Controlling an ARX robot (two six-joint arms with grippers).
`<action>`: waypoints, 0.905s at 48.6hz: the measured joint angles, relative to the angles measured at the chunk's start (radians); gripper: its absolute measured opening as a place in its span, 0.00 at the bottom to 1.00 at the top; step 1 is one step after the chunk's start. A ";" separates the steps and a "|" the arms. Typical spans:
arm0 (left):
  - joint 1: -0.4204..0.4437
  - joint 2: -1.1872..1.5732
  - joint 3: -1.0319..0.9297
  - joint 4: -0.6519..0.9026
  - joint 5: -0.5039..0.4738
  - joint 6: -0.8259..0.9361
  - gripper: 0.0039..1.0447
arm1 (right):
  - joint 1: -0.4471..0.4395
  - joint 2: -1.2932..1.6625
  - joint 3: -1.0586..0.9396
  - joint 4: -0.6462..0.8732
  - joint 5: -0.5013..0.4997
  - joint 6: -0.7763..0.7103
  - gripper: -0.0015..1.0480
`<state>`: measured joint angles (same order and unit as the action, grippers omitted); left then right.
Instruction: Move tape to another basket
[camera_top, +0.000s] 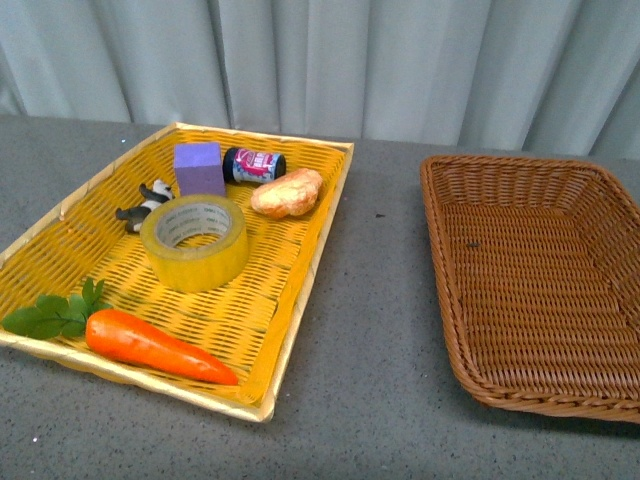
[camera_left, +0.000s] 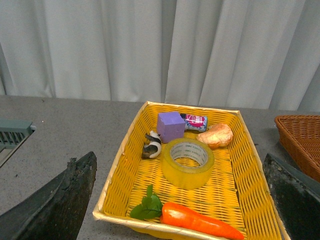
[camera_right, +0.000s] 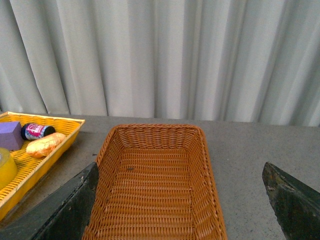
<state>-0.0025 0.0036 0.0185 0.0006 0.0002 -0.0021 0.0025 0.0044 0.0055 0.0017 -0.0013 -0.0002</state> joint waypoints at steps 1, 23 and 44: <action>0.000 0.000 0.000 0.000 0.000 0.000 0.94 | 0.000 0.000 0.000 0.000 0.000 0.000 0.91; 0.000 0.000 0.000 0.000 0.000 0.000 0.94 | 0.000 0.000 0.000 0.000 0.000 0.000 0.91; 0.000 0.000 0.000 0.000 0.000 0.000 0.94 | 0.000 0.000 0.000 0.000 0.000 0.000 0.91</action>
<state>-0.0025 0.0036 0.0185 0.0006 0.0002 -0.0017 0.0025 0.0044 0.0055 0.0017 -0.0013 -0.0002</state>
